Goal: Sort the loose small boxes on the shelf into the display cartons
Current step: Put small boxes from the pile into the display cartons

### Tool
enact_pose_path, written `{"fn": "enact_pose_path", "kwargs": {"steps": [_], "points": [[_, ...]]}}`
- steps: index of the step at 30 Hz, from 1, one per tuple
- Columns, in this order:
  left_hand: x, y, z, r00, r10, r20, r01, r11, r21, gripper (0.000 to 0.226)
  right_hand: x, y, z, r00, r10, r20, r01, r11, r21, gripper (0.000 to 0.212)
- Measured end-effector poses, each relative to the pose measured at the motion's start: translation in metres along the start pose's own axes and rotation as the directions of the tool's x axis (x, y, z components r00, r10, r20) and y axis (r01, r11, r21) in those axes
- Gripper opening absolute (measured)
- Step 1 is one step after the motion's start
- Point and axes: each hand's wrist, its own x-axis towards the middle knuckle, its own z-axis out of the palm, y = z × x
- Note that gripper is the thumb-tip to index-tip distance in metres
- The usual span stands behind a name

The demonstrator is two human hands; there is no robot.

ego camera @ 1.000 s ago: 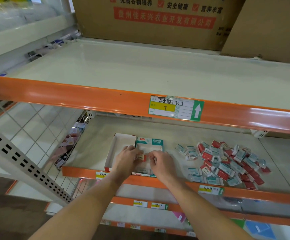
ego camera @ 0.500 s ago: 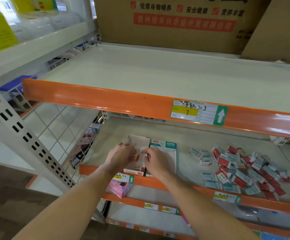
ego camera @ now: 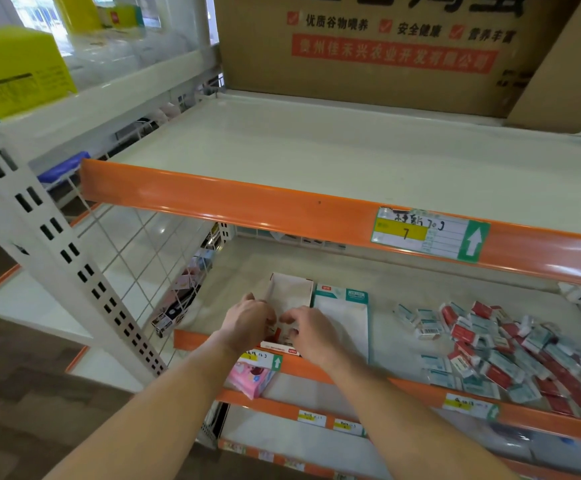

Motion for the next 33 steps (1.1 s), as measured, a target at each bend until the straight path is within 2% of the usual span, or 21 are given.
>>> {"fn": "enact_pose_path", "kwargs": {"steps": [4,11,14,19,24,27,30,33], "points": [[0.001,-0.001,-0.002,0.999,-0.015,0.043,0.016,1.000,-0.025,0.018,0.000,0.002,0.000,1.000,-0.006,-0.003,0.006,1.000,-0.020,0.036],[0.002,0.001,0.001,0.999,-0.003,0.041,0.003,1.000,-0.009,0.022,0.001,0.006,0.003,1.000,-0.026,-0.010,0.026,1.000,0.003,0.037],[0.003,0.005,-0.002,1.000,-0.014,-0.004,0.014,1.000,-0.009,0.024,-0.001,0.008,0.001,0.999,-0.026,-0.030,0.029,0.995,0.093,0.029],[0.016,0.021,-0.006,0.988,-0.054,-0.146,0.046,0.997,-0.059,0.043,-0.008,0.028,-0.009,0.979,0.041,-0.201,-0.010,0.988,0.154,0.021],[0.026,0.071,0.001,0.986,0.022,-0.163,-0.038,0.995,-0.095,0.040,-0.018,0.062,-0.022,0.969,0.120,-0.215,-0.096,0.988,0.119,0.015],[0.032,0.105,0.010,0.982,0.091,-0.166,-0.106,0.991,-0.086,0.034,-0.027,0.080,-0.031,0.952,0.190,-0.239,-0.161,0.977,0.137,0.019],[0.032,0.136,0.018,0.977,0.136,-0.163,-0.149,0.986,-0.069,0.038,-0.034,0.096,-0.043,0.936,0.207,-0.284,-0.175,0.975,0.135,0.028],[0.032,0.158,0.027,0.964,0.183,-0.194,-0.190,0.981,-0.022,0.043,-0.043,0.114,-0.055,0.919,0.255,-0.301,-0.229,0.966,0.120,0.026]]}}
